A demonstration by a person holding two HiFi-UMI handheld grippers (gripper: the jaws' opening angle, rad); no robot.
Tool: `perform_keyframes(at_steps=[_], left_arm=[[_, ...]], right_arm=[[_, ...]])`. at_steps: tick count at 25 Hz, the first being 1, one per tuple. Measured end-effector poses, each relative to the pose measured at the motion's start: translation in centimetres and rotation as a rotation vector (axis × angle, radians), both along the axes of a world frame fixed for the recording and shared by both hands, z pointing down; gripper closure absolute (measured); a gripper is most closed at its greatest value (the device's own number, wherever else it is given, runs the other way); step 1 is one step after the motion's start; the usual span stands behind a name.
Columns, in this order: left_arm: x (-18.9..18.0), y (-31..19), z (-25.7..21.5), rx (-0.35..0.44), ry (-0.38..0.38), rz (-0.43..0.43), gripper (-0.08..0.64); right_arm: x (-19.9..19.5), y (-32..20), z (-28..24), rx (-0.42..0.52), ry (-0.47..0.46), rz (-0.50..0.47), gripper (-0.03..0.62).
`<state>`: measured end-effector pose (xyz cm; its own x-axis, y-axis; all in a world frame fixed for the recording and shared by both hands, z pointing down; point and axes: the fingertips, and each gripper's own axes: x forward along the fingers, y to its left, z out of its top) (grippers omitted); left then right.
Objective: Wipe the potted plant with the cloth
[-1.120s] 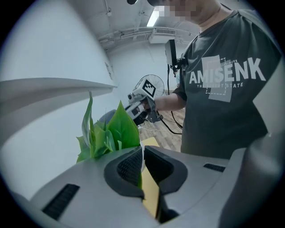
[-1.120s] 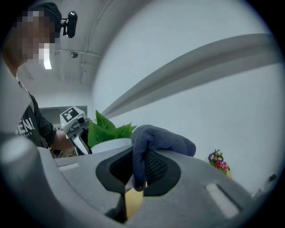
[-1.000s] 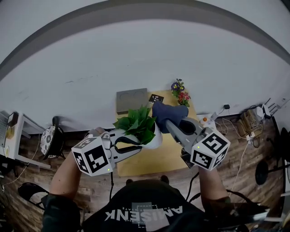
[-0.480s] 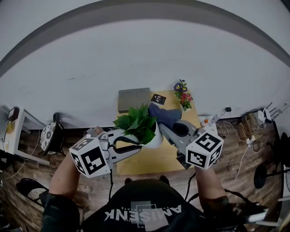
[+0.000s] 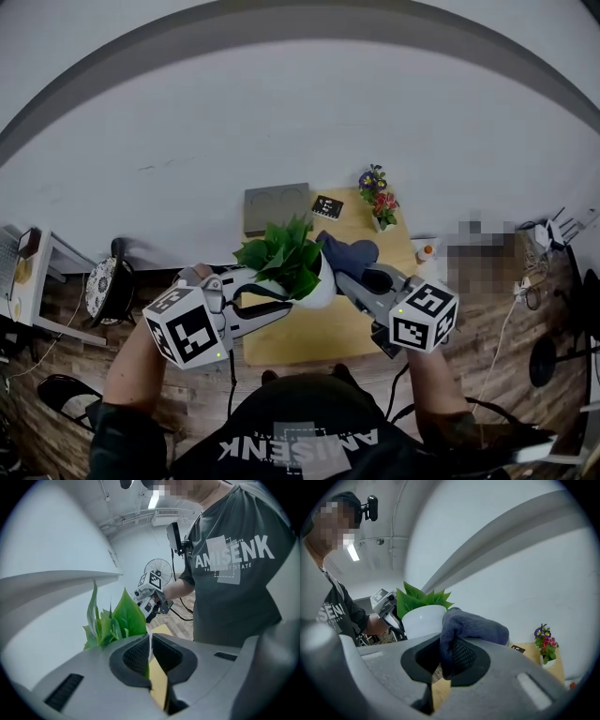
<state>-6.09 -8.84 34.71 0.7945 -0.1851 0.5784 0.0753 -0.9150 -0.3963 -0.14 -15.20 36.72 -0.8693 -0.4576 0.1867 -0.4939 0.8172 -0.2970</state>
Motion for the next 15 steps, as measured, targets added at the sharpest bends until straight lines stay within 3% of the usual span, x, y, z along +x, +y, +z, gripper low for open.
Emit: perform_keyframes(at_steps=[10,15], left_arm=[[0.4,0.6,0.8,0.010,-0.051,0.051,0.541],[0.9,1.8,1.1,0.052,-0.108,0.118,0.543]], right_arm=[[2.3,1.4,4.8,-0.110,0.019,0.005,0.563],[4.2,0.3,2.4,-0.056,0.004,0.013,0.563]])
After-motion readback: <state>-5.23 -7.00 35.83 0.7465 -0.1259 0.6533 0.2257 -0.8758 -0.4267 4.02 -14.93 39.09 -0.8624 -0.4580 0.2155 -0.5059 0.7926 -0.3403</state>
